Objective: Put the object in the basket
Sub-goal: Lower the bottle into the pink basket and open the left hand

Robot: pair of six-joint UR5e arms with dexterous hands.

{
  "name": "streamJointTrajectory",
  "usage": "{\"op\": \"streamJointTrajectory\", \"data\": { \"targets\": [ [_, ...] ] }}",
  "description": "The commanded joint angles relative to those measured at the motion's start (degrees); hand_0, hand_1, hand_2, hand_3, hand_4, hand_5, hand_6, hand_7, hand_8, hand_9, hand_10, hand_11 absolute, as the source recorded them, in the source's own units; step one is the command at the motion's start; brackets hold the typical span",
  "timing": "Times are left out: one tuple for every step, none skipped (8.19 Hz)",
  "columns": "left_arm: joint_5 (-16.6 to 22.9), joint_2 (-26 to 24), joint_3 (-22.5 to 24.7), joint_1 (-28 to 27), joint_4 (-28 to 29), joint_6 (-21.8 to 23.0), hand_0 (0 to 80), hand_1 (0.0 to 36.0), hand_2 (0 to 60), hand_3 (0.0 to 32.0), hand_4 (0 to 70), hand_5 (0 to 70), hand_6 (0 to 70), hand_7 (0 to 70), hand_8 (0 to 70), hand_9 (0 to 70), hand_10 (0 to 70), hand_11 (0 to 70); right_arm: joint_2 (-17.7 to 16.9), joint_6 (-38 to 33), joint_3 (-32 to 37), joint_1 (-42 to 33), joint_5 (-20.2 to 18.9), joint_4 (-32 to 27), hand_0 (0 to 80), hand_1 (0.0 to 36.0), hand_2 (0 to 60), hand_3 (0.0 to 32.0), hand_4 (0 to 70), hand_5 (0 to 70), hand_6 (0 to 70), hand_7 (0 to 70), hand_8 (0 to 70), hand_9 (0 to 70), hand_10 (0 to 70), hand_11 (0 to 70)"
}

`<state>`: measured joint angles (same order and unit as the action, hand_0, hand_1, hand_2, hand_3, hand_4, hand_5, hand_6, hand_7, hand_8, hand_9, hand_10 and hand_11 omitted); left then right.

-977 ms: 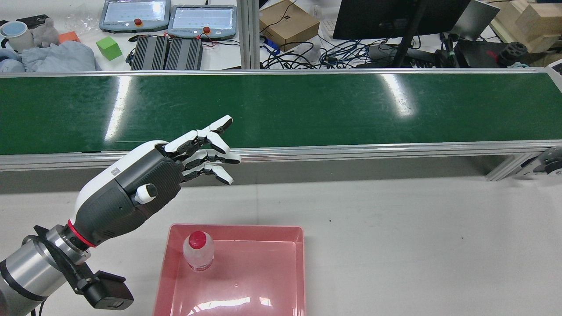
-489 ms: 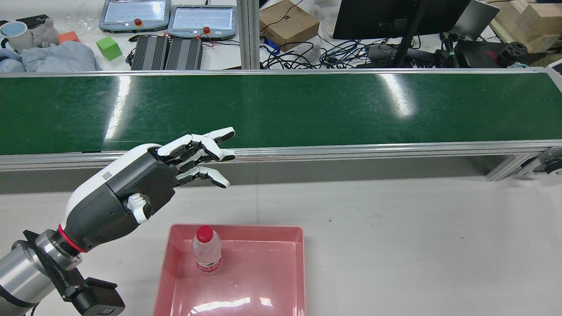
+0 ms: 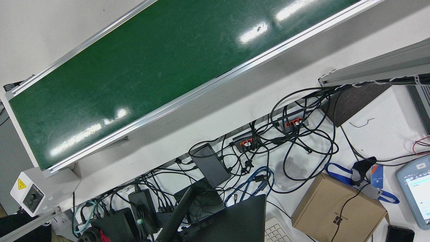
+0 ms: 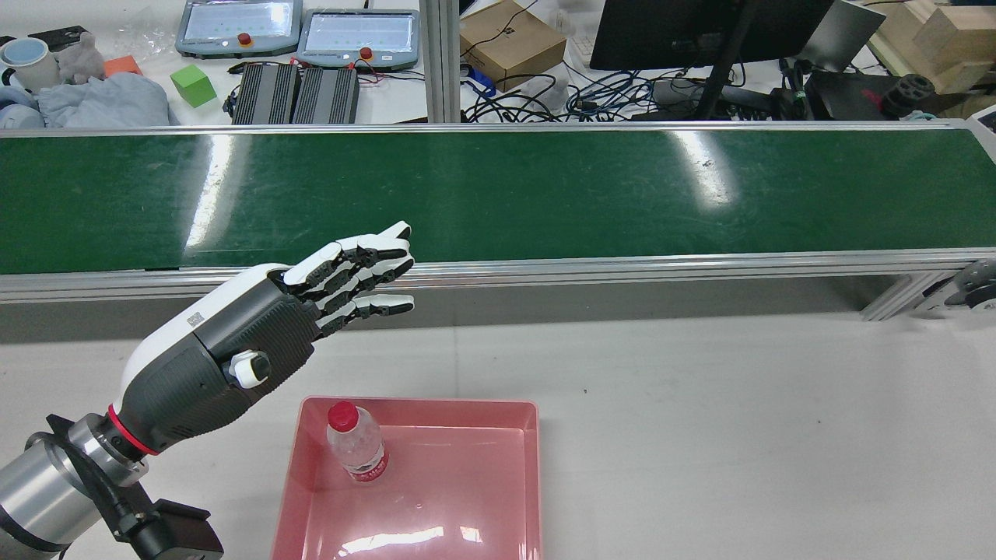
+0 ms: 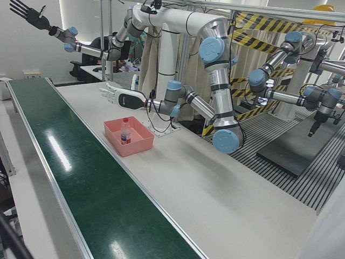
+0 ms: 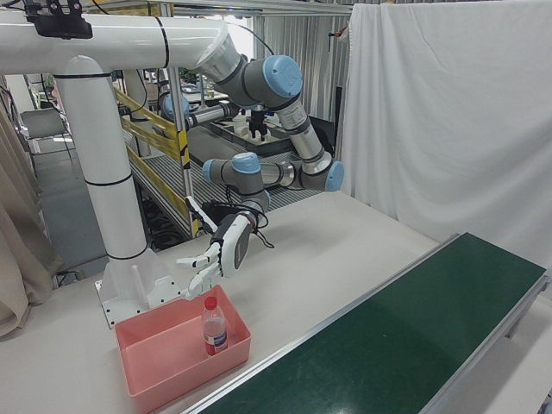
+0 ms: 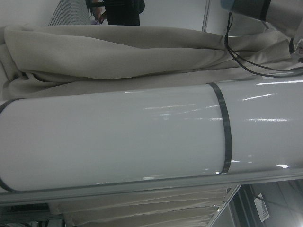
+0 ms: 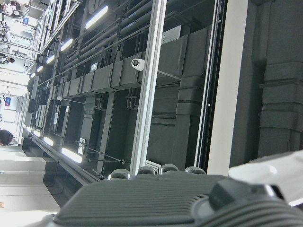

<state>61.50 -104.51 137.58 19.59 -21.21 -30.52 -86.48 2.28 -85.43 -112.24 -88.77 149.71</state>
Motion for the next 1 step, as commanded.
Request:
{"op": "streamJointTrajectory", "data": {
  "targets": [
    [0.29, -0.17, -0.03, -0.08, -0.58, 0.46, 16.9, 0.0, 0.0, 11.2, 6.0, 24.0, 5.1, 2.5, 7.3, 8.2, 5.4, 7.0, 0.00, 0.00, 0.00, 0.00, 0.00, -0.03, 0.0, 0.0, 0.0, 0.0, 0.0, 0.0, 0.0, 0.0, 0.0, 0.0, 0.0, 0.0]
  ]
}}
